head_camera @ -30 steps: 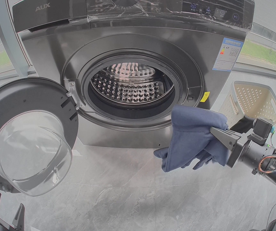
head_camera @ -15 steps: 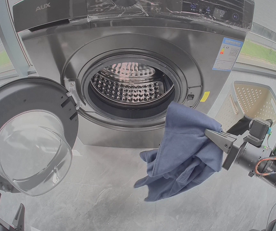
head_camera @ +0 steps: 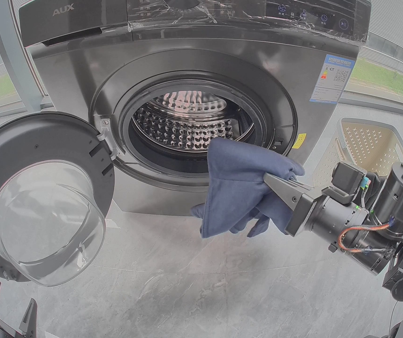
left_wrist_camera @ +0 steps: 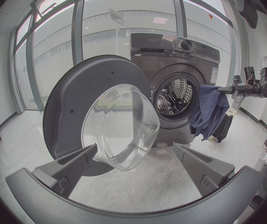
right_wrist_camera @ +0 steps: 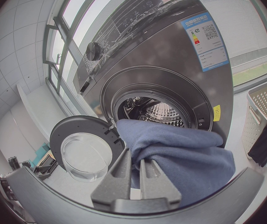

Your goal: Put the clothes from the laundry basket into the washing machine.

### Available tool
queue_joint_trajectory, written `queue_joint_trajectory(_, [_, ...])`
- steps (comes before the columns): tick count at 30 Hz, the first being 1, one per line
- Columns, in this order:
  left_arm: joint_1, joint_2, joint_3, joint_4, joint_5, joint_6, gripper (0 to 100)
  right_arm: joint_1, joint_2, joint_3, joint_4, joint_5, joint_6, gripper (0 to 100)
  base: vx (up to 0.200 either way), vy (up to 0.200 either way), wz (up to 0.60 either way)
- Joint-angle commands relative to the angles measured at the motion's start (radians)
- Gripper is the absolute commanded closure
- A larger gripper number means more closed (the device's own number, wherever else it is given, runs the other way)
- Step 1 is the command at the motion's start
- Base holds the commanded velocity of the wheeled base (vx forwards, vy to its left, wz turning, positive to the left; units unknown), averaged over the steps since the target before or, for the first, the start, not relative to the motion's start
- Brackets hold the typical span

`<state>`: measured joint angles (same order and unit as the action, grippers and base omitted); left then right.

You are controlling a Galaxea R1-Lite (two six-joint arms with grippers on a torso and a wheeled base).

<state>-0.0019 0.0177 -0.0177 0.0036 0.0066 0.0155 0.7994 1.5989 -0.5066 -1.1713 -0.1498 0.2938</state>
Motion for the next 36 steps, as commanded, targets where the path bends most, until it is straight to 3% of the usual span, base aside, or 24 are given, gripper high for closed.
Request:
queue_joint_trajectory(1, [0.000, -0.016, 0.018, -0.001, -0.002, 0.000, 0, -0.003, 0.045, -0.058, -0.002, -0.002, 0.011, 100, 0.000, 0.000, 0.00])
queue_joint_trajectory(14, [0.000, -0.016, 0.018, -0.001, -0.004, -0.009, 0, -0.006, 0.078, -0.098, -0.005, -0.010, 0.018, 100, 0.000, 0.000, 0.00])
queue_joint_trajectory(18, [0.000, -0.016, 0.018, -0.004, -0.007, 0.001, 0, 0.003, 0.093, -0.105, -0.030, -0.013, 0.027, 100, 0.000, 0.000, 0.00])
queue_joint_trajectory(21, [0.003, -0.008, -0.027, -0.056, -0.016, -0.017, 0, 0.004, 0.098, -0.112, -0.044, -0.013, 0.027, 100, 0.000, 0.000, 0.00])
queue_joint_trajectory(24, [-0.009, 0.074, -0.159, -0.094, -0.077, -0.020, 0, 0.006, 0.099, -0.127, -0.045, -0.013, 0.028, 100, 0.000, 0.000, 0.00])
queue_joint_trajectory(28, [-0.024, 0.168, -0.166, -0.094, -0.201, -0.022, 0, 0.008, 0.128, -0.155, -0.059, -0.013, 0.030, 100, 0.000, 0.000, 0.00])
queue_joint_trajectory(29, [-0.026, 0.217, -0.163, -0.099, -0.254, -0.020, 0, 0.008, 0.136, -0.159, -0.064, -0.013, 0.030, 100, 0.000, 0.000, 0.00])
queue_joint_trajectory(30, [-0.026, 0.222, -0.163, -0.099, -0.257, -0.020, 0, 0.008, 0.138, -0.159, -0.065, -0.013, 0.030, 100, 0.000, 0.000, 0.00])
queue_joint_trajectory(31, [-0.026, 0.288, -0.163, -0.100, -0.323, -0.017, 0, 0.008, 0.150, -0.165, -0.076, -0.010, 0.030, 100, 0.000, 0.000, 0.00])
queue_joint_trajectory(32, [-0.026, 0.298, -0.163, -0.100, -0.332, -0.016, 0, 0.006, 0.151, -0.165, -0.079, -0.010, 0.030, 100, 0.000, 0.000, 0.00])
queue_joint_trajectory(35, [-0.024, 0.421, -0.182, -0.120, -0.464, 0.004, 0, 0.008, 0.168, -0.181, -0.097, -0.007, 0.028, 100, 0.000, 0.000, 0.00])
queue_joint_trajectory(36, [-0.024, 0.421, -0.182, -0.120, -0.464, 0.004, 0, 0.008, 0.168, -0.181, -0.097, -0.007, 0.028, 100, 0.000, 0.000, 0.00])
